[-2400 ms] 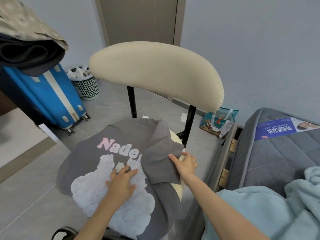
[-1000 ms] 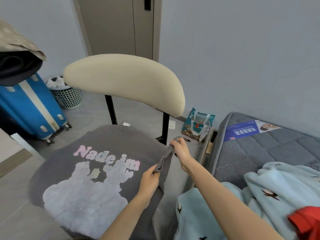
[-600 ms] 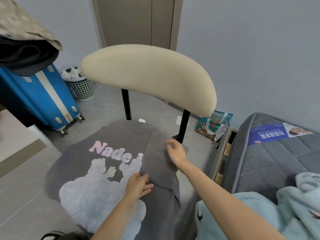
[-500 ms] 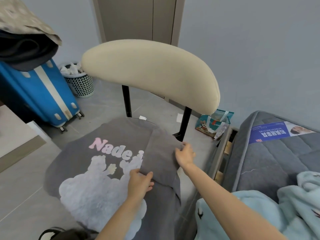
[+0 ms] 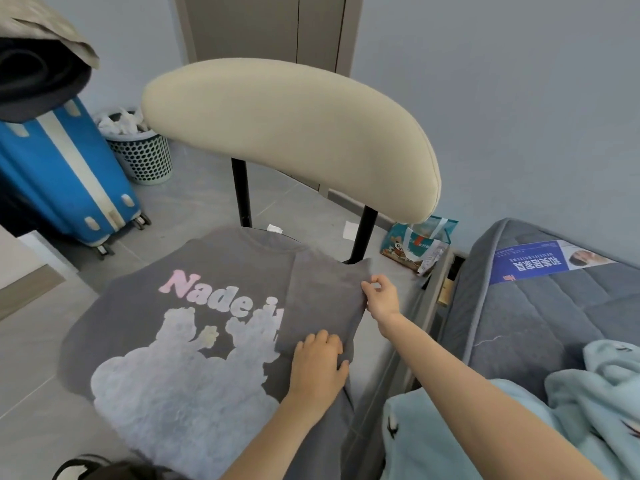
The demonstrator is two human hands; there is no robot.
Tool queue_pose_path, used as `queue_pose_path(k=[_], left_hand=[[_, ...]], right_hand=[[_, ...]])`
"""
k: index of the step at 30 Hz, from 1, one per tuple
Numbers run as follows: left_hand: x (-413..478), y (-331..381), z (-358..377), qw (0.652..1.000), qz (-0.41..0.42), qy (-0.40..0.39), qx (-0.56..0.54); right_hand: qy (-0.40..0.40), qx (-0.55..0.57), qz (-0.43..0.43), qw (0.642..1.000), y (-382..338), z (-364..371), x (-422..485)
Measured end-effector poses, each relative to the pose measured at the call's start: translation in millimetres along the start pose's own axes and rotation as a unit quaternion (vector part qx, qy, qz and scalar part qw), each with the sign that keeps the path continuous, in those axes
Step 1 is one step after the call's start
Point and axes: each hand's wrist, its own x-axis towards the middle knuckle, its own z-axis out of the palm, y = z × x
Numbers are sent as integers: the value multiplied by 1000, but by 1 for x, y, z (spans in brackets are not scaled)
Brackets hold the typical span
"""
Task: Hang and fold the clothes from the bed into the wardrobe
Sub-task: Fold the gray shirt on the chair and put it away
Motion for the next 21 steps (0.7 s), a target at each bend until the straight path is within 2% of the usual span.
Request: queue_pose_path(k=[3,5,9,15,18,21], left_hand=[[2,0,2,998,42,-26,-42],[0,-5,0,995,52,-19,-77],[-3,-30,-18,989,30,50,-135],[-5,-90,-64,971,-101,128,-176],[-9,-130,-87,960,-154,165,-167],[-13,-174,-109,945,-210,197,-155]], right_hand=[[49,2,39,998,3,1,4],[52,21,59,997,4,5,0],[45,-116,-106,987,-4,15,-15],[-90,-187,-250,946,-30,63,-52],[-166,-241,-298,908,-37,99,-70],[-223,-312,-348,855,-39,141,-78]])
